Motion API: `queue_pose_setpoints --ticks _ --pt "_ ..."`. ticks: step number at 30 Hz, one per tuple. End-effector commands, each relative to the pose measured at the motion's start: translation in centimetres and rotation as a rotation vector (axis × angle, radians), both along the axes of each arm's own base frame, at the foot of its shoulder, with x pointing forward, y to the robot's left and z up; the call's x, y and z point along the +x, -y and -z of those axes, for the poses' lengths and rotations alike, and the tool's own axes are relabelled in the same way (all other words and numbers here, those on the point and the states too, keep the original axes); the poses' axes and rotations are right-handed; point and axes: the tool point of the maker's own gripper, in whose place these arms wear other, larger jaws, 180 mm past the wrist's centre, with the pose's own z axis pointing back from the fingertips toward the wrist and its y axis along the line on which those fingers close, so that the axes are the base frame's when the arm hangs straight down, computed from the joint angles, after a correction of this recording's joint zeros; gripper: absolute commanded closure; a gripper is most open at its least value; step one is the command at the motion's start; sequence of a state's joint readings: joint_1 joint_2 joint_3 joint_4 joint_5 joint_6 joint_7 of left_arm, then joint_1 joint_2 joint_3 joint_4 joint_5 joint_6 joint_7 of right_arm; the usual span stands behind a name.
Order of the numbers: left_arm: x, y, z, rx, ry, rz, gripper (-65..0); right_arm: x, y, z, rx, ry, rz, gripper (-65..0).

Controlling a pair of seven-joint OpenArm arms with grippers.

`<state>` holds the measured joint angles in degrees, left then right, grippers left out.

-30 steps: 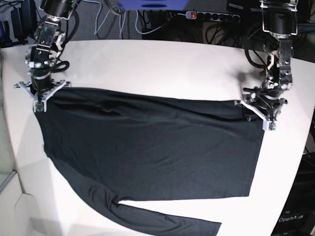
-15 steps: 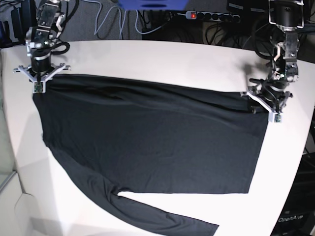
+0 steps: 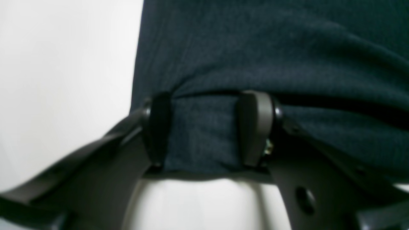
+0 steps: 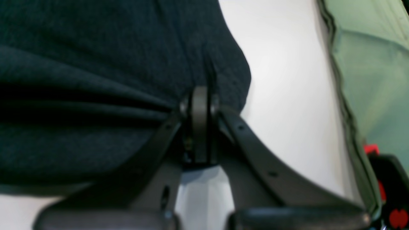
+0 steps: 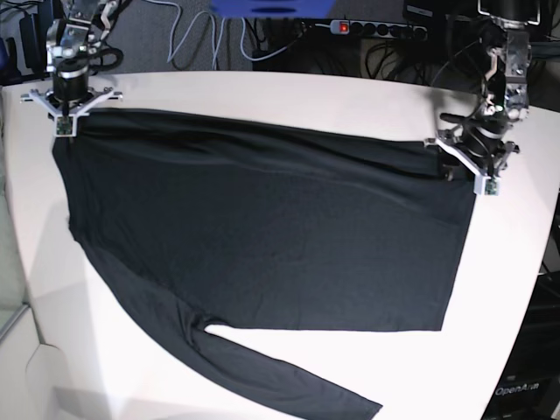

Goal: Fold the T-shirt properly
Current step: 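Pull the shirt edge with both grippers toward the robot base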

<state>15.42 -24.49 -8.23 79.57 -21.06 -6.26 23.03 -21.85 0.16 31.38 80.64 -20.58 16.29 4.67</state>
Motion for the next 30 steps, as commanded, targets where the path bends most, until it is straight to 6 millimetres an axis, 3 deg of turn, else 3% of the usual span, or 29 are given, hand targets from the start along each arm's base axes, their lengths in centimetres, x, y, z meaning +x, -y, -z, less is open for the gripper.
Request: queue_pose_setpoints --ticks 1,9,16,22,30 --pt "-3.5 -0.8 2.6 0.040 -0.172 0.004 -33.1 -4.0 -0.5 3.6 0.028 -0.219 0.021 0.0" --pt "-6.9 -1.5 3.8 0.059 -0.238 0.013 -33.1 -5.4 -0.6 4.1 0.031 -0.246 0.021 0.0" --pt "-8.0 -1.9 4.1 0.068 -0.260 0.014 -33.1 -5.2 -0.6 4.0 0.030 -0.242 0.021 0.0" --pt "-7.5 -3.7 3.2 0.072 -0.232 -0.050 -33.1 -4.2 -0.5 3.4 0.020 -0.217 0.017 0.0" --pt "-5.8 -3.6 2.5 0.069 -0.199 -0.050 -33.1 -2.0 -0.2 0.8 -0.020 -0.141 0.001 0.0"
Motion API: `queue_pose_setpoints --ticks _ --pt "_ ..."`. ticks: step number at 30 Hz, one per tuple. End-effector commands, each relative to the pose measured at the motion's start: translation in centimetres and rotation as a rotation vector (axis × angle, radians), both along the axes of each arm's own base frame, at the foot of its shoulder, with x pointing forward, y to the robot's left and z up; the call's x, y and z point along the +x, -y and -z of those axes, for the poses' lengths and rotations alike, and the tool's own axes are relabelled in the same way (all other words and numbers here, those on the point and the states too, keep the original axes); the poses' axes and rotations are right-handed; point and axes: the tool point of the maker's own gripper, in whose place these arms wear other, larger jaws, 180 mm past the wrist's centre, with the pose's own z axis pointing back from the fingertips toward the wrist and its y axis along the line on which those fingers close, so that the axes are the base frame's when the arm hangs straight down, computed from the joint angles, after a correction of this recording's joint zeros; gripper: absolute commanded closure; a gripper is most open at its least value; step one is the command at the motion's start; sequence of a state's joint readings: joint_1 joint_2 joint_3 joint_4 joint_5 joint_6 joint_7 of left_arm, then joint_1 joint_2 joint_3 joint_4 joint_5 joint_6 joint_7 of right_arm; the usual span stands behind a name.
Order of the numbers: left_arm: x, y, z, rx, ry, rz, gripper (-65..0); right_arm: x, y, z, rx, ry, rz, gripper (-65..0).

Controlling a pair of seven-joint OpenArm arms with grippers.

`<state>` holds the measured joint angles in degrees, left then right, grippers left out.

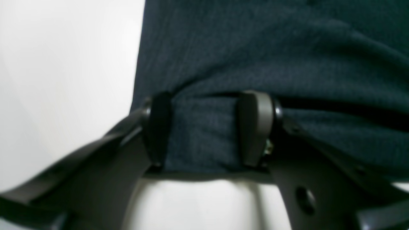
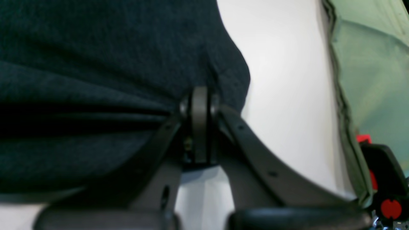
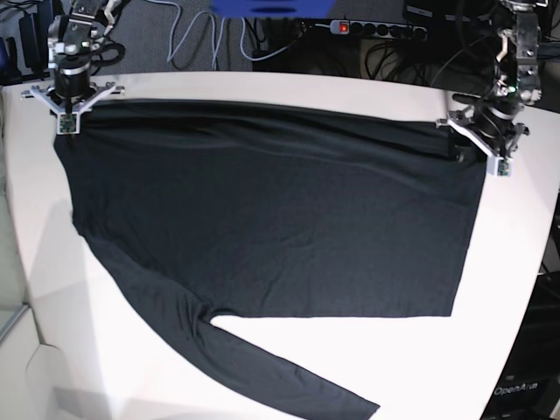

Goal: Fold the T-shirt properly
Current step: 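Pull the shirt edge with both grippers toward the robot base, then open both grippers and release the shirt edge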

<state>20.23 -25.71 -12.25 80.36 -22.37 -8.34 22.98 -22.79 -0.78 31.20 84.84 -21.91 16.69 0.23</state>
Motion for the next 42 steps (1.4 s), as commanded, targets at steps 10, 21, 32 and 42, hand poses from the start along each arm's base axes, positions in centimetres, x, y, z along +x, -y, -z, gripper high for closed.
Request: queue_pose_setpoints --ticks 10,21,32,42 --pt "-0.7 0.7 -0.3 0.046 -0.070 0.018 -33.1 -0.5 0.2 -1.0 -0.032 -0.043 -0.016 0.0" --pt "-0.7 1.8 -1.4 0.043 -0.039 0.040 -33.1 0.6 0.3 -3.1 -0.066 0.009 -0.027 0.0" --pt "0.7 2.5 -3.6 0.050 0.032 0.071 -33.2 1.4 0.2 -4.9 -0.088 0.052 -0.036 -0.1" --pt "2.3 2.5 -9.0 0.074 0.174 0.067 -33.2 1.8 0.2 -5.8 -0.101 0.074 -0.040 0.0"
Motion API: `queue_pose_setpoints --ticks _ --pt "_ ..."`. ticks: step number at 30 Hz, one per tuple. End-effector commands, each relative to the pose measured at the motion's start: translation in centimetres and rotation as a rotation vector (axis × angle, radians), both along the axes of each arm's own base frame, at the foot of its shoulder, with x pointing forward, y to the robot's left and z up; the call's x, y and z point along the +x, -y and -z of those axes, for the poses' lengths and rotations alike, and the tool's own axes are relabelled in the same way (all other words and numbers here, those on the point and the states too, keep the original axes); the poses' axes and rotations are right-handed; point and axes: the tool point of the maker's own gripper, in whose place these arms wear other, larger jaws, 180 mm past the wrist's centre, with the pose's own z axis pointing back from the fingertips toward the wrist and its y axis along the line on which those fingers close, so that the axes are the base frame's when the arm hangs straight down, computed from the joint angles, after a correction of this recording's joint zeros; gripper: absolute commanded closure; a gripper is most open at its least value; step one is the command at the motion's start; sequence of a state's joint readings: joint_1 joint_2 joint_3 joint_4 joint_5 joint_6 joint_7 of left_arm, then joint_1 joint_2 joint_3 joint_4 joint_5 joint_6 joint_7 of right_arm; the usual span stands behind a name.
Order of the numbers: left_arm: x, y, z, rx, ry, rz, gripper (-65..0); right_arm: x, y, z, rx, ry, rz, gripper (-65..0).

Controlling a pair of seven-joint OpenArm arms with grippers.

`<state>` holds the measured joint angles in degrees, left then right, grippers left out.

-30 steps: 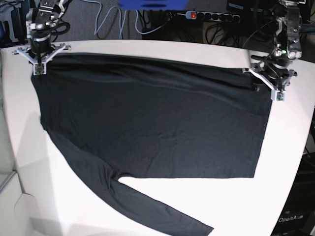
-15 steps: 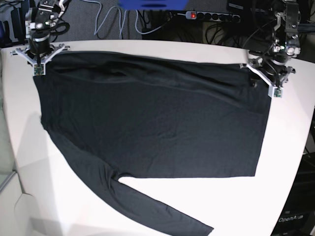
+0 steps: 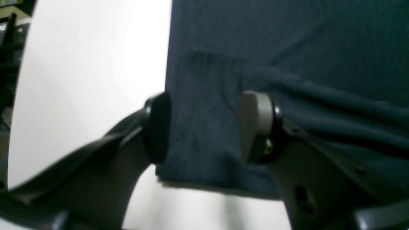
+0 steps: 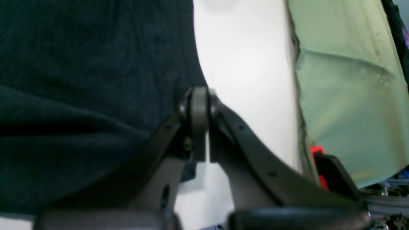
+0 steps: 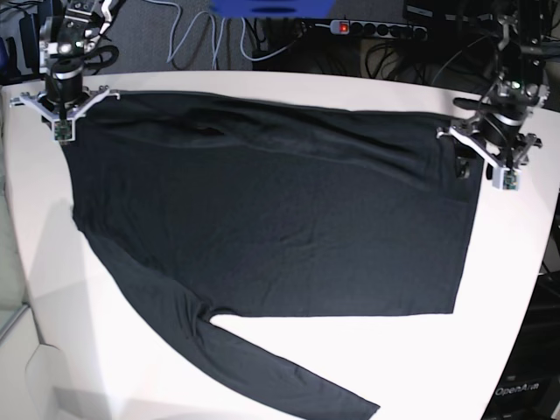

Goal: Fold the T-shirt properly
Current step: 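Open both grippers and release the shirt edge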

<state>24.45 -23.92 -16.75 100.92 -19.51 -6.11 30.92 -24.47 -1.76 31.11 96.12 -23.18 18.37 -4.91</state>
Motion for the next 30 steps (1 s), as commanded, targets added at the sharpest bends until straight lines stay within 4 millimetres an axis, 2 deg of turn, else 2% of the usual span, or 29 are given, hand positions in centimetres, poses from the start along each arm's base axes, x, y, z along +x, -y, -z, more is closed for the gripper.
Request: queue_pose_setpoints --ticks 1,7,11,13,18,23,25,27,30 --pt "0.3 -0.1 -1.1 0.016 0.035 0.014 -33.2 0.6 0.3 -1.4 -0.023 0.042 -0.012 0.0" --pt "-1.3 -0.2 -0.2 0.031 -0.005 0.025 -33.3 -0.4 2.6 -2.9 -0.055 0.105 0.056 0.0" --pt "-2.4 0.0 0.5 0.035 -0.040 0.062 -33.3 -1.3 3.1 -3.5 -0.064 0.158 0.075 -0.1" --pt "-3.1 0.6 0.8 0.026 -0.059 0.109 -33.3 -2.1 3.3 -3.4 -0.060 0.156 0.082 -0.1" --pt "-5.3 -1.5 0.9 -0.022 -0.048 0.005 -34.1 -3.3 2.4 -2.4 0.020 0.132 0.079 -0.1" --pt "-7.0 -3.1 0.2 -0.057 -0.011 -0.038 -42.8 -3.7 2.2 -1.6 0.057 0.115 0.081 -0.1" --pt "-8.1 -3.4 1.1 -0.084 -0.025 -0.055 -42.8 -3.9 2.1 -1.1 0.070 0.104 0.082 -0.1" --pt "-8.0 -3.7 1.7 -0.115 -0.014 -0.079 -42.8 -4.2 2.0 -0.7 0.076 0.094 0.085 -0.1" --pt "-8.6 -4.3 3.8 -0.173 -0.035 -0.129 -42.8 -4.4 2.0 -0.3 0.085 0.085 0.088 -0.1"
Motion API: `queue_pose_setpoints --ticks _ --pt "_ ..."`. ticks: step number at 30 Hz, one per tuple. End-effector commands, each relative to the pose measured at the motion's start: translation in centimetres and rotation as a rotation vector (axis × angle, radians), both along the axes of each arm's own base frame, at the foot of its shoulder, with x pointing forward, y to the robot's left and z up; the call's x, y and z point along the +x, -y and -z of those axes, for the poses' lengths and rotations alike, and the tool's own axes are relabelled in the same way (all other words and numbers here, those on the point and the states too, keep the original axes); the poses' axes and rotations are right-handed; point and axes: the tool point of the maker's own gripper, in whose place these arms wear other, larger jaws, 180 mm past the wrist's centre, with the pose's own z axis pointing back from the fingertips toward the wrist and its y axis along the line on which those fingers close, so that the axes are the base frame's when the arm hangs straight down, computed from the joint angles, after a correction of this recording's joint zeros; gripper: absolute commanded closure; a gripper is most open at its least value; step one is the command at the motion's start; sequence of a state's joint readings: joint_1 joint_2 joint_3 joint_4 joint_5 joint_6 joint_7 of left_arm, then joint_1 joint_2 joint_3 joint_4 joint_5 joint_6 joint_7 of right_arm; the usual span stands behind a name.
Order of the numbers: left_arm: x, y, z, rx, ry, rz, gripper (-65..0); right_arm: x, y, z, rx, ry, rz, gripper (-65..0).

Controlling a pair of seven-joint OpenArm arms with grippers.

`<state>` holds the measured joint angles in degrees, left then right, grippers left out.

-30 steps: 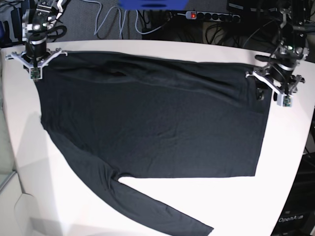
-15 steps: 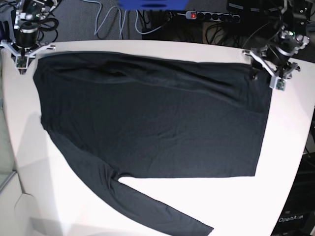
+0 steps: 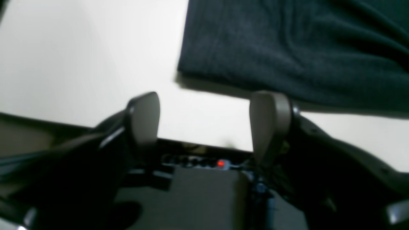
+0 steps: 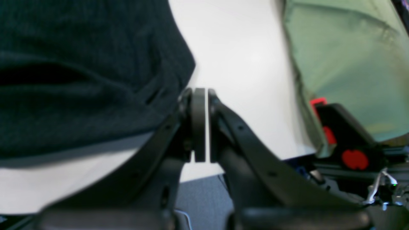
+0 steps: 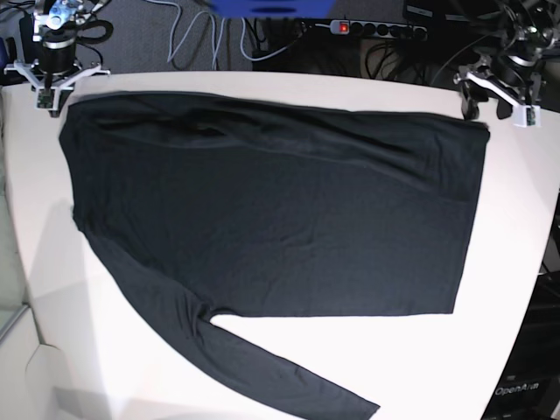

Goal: Fold the T-shirt properly
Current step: 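Open both grippers and release the shirt edge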

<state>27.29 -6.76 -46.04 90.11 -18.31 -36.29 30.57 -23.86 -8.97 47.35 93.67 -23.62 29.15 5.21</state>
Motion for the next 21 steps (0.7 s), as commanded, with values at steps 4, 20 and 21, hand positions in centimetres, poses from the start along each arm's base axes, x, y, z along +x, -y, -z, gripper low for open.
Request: queue_pose_setpoints --ticks 4,20,21 --pt "0.0 -0.9 1.0 -0.052 0.020 -0.033 -42.8 0.0 0.4 -0.9 -0.017 0.028 -0.007 -0.1" --pt "2.0 -0.9 1.4 -0.091 0.055 -0.064 -42.8 -0.5 0.9 -0.9 -0.025 0.020 0.011 -0.1" --pt "2.0 -0.9 1.4 -0.092 0.057 -0.064 -42.8 -0.5 1.0 -0.9 -0.025 0.019 0.013 -0.1"
